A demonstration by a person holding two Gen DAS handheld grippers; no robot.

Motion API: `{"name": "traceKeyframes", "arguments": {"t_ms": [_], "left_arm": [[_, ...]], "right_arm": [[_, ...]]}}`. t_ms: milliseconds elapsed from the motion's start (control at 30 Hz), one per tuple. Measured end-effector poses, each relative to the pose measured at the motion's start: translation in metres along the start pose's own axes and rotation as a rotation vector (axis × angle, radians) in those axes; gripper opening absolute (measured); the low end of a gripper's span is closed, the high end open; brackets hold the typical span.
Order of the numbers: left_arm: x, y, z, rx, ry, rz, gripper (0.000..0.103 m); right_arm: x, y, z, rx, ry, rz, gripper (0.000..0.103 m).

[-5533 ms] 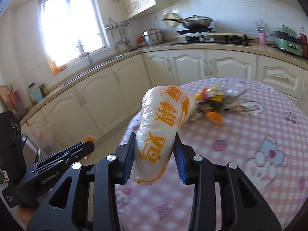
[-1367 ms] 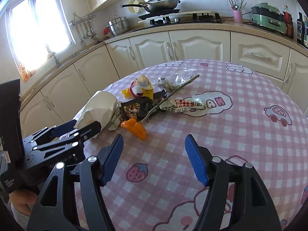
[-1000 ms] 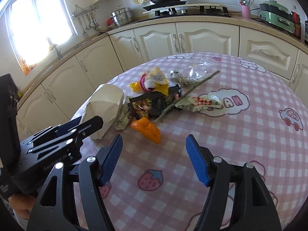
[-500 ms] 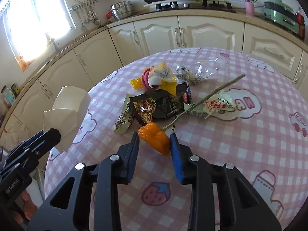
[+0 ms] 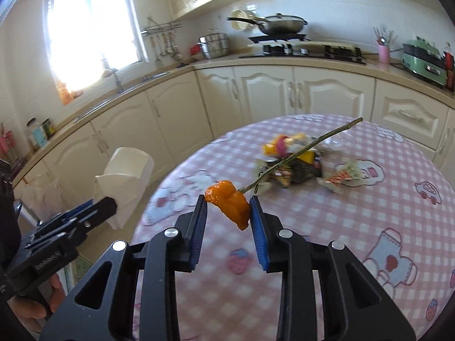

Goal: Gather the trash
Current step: 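Carry both to the bin and open the left tool to drop the cloth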

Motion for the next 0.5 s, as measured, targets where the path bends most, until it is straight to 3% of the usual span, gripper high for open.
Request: {"name": "traceKeyframes", "arguments": {"t_ms": [233,500], "left_arm": [[-0.043,0.071,-0.032,-0.132,-0.038,0.021,0.041],[-0.062,0.158,-0.074,-0.271,-0.041,0.131,0.041]], "right_arm": [[0.015,0.08,-0.009,-0.11,0.028,0.11,0.029],[0.063,0.18,-0.03,-0.244,0.131,0.222,0.029]]}}
Point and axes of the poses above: each gripper's, at about its wrist camera, not at the fingertips, and x roughly the way its jaws point, y to its left, z to its top, the point moved 2 cm from there along x, roughly the way its jaws point, and after that the axes turned 15 degrees about y, right-handed, at the moved point
